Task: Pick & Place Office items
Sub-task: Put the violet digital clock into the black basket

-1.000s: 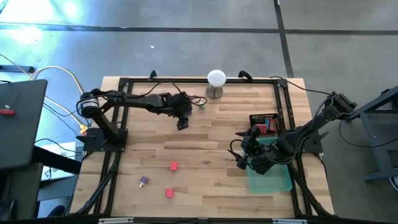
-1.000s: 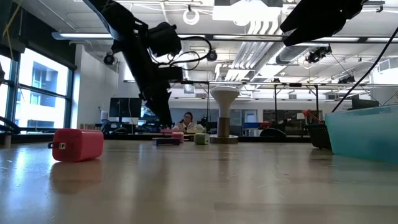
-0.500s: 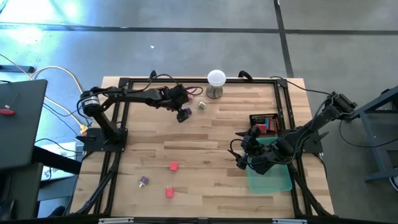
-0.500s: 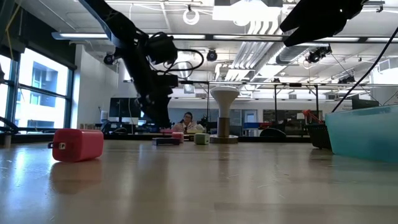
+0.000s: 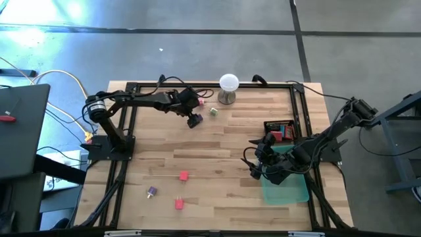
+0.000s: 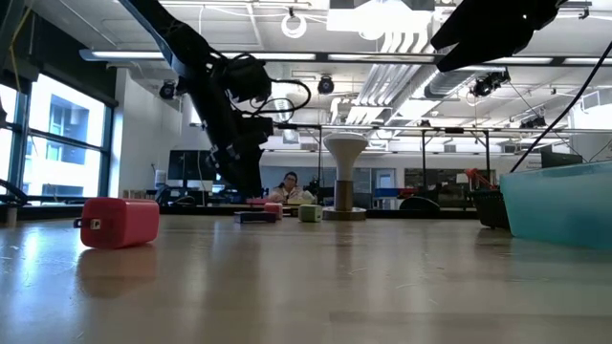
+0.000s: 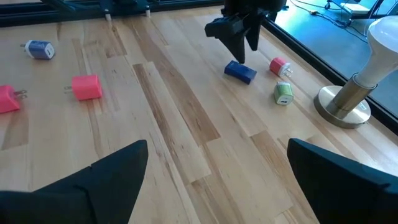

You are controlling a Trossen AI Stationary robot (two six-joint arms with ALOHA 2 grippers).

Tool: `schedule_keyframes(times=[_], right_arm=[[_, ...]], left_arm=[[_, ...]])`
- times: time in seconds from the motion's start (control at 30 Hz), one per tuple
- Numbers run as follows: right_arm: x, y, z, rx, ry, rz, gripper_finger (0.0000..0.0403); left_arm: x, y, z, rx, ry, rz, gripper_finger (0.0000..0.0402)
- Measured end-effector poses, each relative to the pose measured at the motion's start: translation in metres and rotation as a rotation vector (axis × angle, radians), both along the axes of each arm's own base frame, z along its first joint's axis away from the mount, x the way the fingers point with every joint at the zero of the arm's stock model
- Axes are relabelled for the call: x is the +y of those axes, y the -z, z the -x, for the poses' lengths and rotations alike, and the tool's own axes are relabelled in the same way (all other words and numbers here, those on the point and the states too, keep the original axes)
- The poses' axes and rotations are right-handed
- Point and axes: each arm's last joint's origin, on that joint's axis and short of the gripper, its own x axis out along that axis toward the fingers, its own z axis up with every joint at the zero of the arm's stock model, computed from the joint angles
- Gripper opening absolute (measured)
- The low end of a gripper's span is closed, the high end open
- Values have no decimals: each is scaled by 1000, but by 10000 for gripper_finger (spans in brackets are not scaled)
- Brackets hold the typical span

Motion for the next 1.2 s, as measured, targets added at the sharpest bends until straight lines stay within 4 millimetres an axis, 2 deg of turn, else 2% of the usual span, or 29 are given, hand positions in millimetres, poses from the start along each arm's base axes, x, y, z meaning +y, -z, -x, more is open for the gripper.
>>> schedule_keyframes(times=[0.37, 1.2], right_arm=[[-1, 6, 2, 11, 4, 8, 374], [-5, 9, 1, 13, 26, -14, 374]], left_arm=[[3, 15, -2, 45, 18, 24, 294], [1, 16, -5, 20, 57, 52, 294]])
